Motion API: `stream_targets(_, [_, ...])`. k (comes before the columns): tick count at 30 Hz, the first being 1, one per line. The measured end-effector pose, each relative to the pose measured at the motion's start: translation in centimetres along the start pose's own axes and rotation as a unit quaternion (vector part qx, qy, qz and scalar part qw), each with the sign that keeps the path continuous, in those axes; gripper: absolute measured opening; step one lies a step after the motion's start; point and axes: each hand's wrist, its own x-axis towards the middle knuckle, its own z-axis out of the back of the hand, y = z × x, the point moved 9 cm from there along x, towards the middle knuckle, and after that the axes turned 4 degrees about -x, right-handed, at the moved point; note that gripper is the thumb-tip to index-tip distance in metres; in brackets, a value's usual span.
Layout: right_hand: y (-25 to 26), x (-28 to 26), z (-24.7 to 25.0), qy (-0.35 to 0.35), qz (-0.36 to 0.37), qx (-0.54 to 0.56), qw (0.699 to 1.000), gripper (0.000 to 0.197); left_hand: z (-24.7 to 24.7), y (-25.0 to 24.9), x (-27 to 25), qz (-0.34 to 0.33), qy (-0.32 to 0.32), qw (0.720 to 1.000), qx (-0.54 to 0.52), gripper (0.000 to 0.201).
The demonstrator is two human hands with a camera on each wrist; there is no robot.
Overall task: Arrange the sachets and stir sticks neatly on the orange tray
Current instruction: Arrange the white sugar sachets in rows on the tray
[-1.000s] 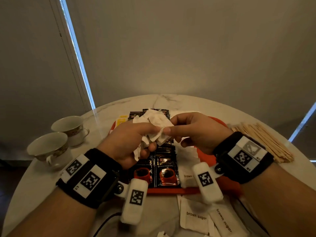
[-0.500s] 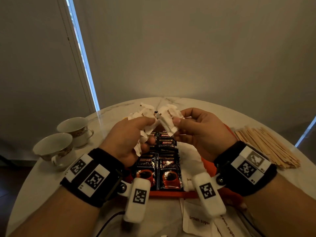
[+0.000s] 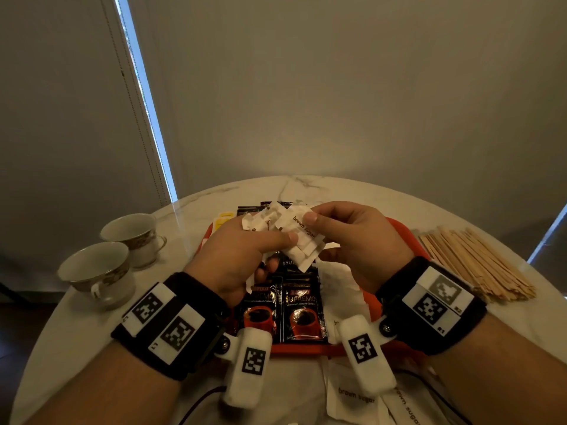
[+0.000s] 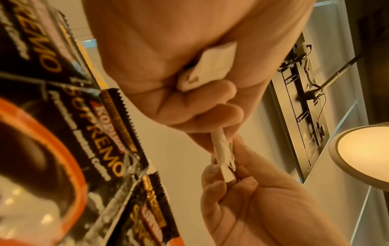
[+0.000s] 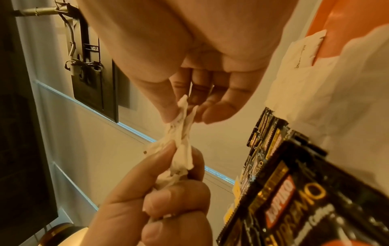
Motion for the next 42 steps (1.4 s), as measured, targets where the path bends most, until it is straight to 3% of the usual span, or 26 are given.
stream_targets(3, [-0.1,0.2,0.7,-0.037,0.006,0.028,0.999,0.014,0.2,0.0,0.2,-0.002,-0.015,1.000,-0.025,0.022])
stream_targets(8, [-0.3,0.1,0.0,0.002,-0.011,0.000,1.000,0.011,0.9,-0.2,0.4,-0.018,-0.038,0.998,-0.040,0.026])
stream_targets(11, [-0.2,1.3,2.7,-0.061,-0.018,0.034,0.997,0.006,1.5,0.0,0.6,-0.010,-0.062,0.997,-0.054,0.020])
stream_targets(14, [-1.1,3.3,7.7,-0.164,-0.049,0.054,0.984,0.015,1.9,0.0,0.8,-0.001,-0.069,0.995,-0.073,0.010])
stream_targets(17, [-3.4,5.6,12.6,-0.223,-0.117,-0.013,0.968,0.016,2.3,-0.1,0.9,0.002,-0.074,0.994,-0.082,0.011])
stream_targets(22, [-8.7,9.2,18.2,-0.197,-0.237,-0.188,0.932,0.010,2.5,-0.2,1.0,-0.003,-0.071,0.995,-0.076,0.018])
stream_targets(27, [-7.5,8.5,15.6,-0.186,-0.259,-0.265,0.910,0.012,2.8,-0.4,1.1,-0.007,-0.077,0.994,-0.073,0.009])
stream_targets(33, [-8.5,8.7,15.3,-0.169,-0.274,-0.241,0.916,0.014,2.9,-0.4,1.3,-0.006,-0.073,0.995,-0.071,0.009])
stream_targets(36, [-8.5,8.6,15.4,-0.176,-0.255,-0.203,0.929,0.027,2.8,-0.4,1.2,-0.005,-0.071,0.995,-0.074,0.008])
stream_targets(38, [-7.8,7.8,14.5,-0.174,-0.246,-0.190,0.934,0.019,2.7,-0.4,1.1,-0.005,-0.067,0.995,-0.071,0.008])
stream_targets(42, [-7.7,6.9,11.5,-0.098,-0.280,-0.190,0.936,0.014,2.5,-0.3,1.0,-0.004,-0.068,0.995,-0.067,0.011])
